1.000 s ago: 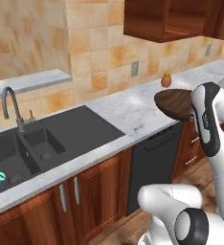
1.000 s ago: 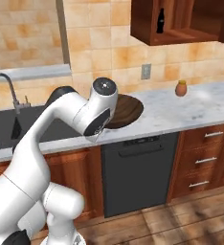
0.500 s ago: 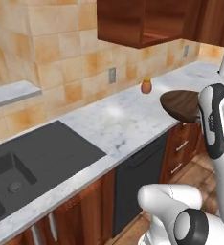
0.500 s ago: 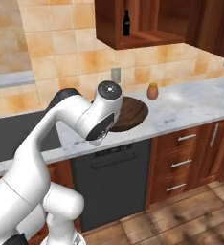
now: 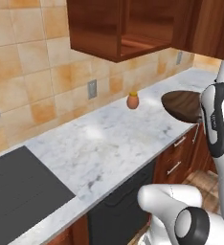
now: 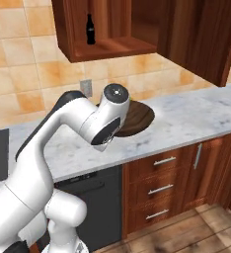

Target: Pick the mug and place it in the sink. Pick the bowl and place it in the open cabinet and then close the cabinet.

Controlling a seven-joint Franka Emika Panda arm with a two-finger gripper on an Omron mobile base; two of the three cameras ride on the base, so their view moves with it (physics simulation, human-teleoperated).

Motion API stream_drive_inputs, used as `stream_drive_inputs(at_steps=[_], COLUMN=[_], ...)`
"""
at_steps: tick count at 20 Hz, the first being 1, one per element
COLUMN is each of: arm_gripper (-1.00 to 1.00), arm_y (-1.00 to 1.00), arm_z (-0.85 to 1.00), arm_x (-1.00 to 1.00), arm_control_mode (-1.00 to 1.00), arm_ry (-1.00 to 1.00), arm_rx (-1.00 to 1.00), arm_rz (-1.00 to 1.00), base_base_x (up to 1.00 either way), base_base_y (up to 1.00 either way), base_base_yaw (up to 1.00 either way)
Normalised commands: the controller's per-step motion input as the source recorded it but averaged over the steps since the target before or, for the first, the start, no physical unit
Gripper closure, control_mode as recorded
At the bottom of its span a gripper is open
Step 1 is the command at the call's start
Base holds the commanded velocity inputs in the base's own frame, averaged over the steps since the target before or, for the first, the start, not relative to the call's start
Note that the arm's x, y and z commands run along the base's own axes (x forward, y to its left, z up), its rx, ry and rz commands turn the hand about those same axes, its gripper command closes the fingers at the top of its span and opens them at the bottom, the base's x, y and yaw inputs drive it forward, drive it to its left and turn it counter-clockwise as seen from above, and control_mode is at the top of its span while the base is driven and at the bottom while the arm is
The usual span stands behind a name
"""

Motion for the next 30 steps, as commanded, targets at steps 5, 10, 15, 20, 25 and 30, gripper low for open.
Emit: stream_drive_inputs(at_steps=[5,10,15,20,25,30], arm_gripper=[1.0,1.0,1.0,1.0,1.0,1.0], arm_y=[0.0,0.0,0.0,0.0,0.0,0.0], arm_z=[0.0,0.0,0.0,0.0,0.0,0.0], arm_x=[0.0,0.0,0.0,0.0,0.0,0.0], arm_control_mode=[1.0,1.0,1.0,1.0,1.0,1.0], arm_ry=[0.0,0.0,0.0,0.0,0.0,0.0], arm_rx=[0.0,0.0,0.0,0.0,0.0,0.0], arm_rz=[0.0,0.0,0.0,0.0,0.0,0.0], base_base_x=[0.89,0.93,0.99,0.18,0.16,0.66], base_base_y=[0.26,-0.32,-0.04,-0.72,0.08,0.08], base_base_yaw=[-0.09,-0.05,-0.12,-0.18,-0.3,-0.24])
